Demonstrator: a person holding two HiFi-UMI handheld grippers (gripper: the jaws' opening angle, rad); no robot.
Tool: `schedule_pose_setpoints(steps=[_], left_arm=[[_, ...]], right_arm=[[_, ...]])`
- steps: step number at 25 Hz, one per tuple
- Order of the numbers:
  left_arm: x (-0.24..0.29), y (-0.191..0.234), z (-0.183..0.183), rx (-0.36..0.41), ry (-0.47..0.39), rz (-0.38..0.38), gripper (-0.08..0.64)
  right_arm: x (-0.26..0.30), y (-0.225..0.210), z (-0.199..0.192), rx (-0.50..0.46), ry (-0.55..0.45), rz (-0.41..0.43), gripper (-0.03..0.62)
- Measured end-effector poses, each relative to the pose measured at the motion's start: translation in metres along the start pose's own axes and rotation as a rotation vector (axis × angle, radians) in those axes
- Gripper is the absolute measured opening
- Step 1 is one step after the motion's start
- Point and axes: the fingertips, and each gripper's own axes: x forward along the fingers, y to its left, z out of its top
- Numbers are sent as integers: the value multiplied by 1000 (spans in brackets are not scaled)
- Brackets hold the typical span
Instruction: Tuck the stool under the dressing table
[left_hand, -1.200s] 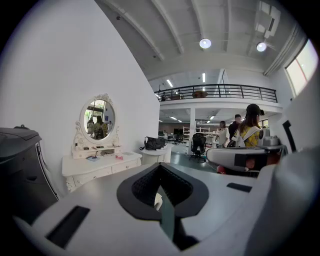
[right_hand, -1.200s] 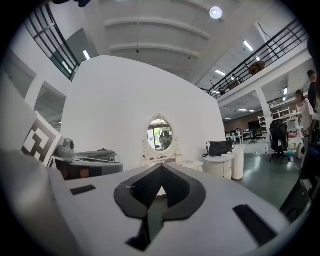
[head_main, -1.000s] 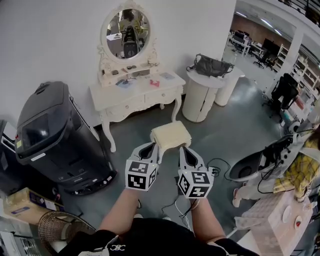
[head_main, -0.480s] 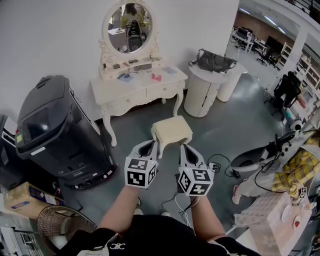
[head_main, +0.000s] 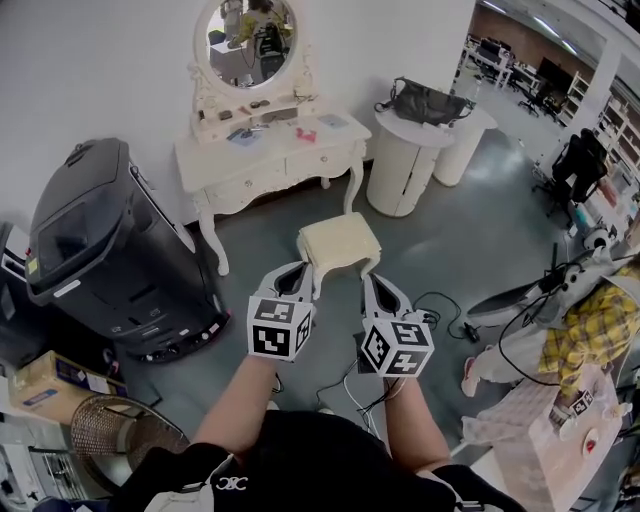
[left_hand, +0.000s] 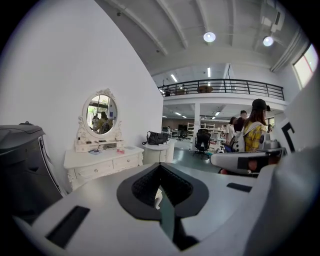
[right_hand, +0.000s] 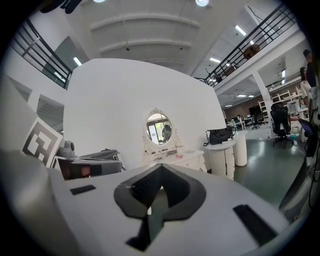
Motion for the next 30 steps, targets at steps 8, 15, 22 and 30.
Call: schedule_pose_setpoints(steps=[8,15,22,30], left_arm=[[20,-26,-7,6,23,2,0],[44,-17,-8,-14,28,11,0],[100,10,-9,-45,36,-4,0],[207,59,15,-25,36,-57,0]], right_arm=[[-1,-31,-8,25,-3,32,3],[22,-46,-17,14,69,13,3],[77,-68,-20,-12,86,12,3],[176,-104,1,-48,87,-35,3]])
